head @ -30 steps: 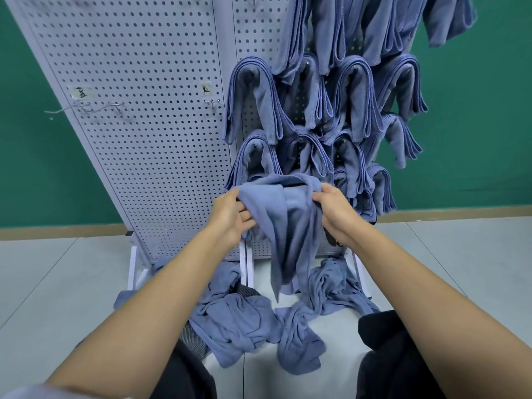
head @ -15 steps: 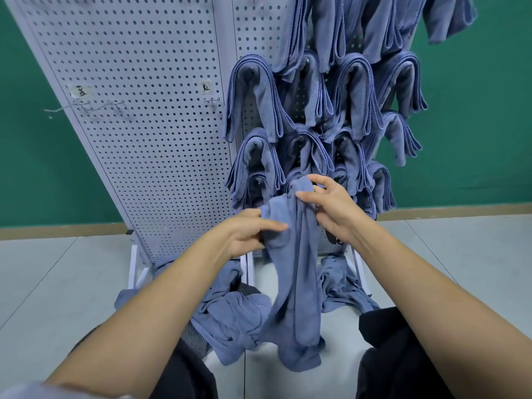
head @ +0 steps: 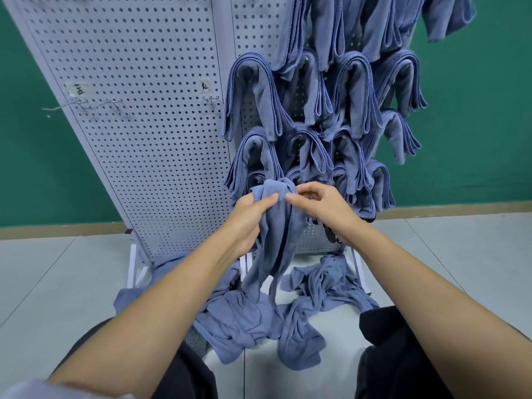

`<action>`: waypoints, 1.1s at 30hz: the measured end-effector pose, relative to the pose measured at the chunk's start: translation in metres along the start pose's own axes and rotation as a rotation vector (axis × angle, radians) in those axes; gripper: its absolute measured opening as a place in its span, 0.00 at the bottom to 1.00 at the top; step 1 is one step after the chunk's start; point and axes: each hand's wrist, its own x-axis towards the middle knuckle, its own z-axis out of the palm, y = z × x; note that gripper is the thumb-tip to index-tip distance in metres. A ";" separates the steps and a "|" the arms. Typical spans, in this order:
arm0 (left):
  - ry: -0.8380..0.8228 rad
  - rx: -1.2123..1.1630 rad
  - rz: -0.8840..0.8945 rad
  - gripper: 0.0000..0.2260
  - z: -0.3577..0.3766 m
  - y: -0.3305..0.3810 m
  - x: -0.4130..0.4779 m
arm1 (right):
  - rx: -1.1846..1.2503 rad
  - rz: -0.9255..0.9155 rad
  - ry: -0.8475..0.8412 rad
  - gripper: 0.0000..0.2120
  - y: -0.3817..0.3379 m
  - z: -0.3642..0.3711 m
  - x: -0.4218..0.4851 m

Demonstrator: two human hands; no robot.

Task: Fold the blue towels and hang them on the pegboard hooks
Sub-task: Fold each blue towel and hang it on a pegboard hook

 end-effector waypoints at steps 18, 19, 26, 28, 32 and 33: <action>0.113 0.191 -0.083 0.09 -0.060 0.029 0.009 | 0.174 0.174 0.146 0.10 0.007 -0.038 0.011; 0.115 0.267 -0.090 0.10 -0.066 0.030 0.008 | 0.159 0.180 0.151 0.10 0.011 -0.042 0.013; 0.298 0.439 -0.137 0.05 -0.101 0.033 0.006 | 0.039 0.295 0.232 0.12 0.019 -0.051 0.016; 0.359 0.417 -0.147 0.08 -0.104 0.034 0.004 | -0.001 0.311 0.226 0.12 0.019 -0.051 0.016; 0.344 0.233 -0.227 0.07 -0.111 0.037 0.003 | 0.056 0.312 0.217 0.13 0.020 -0.051 0.016; 0.322 0.206 -0.241 0.06 -0.111 0.039 0.003 | 0.087 0.305 0.223 0.13 0.020 -0.050 0.016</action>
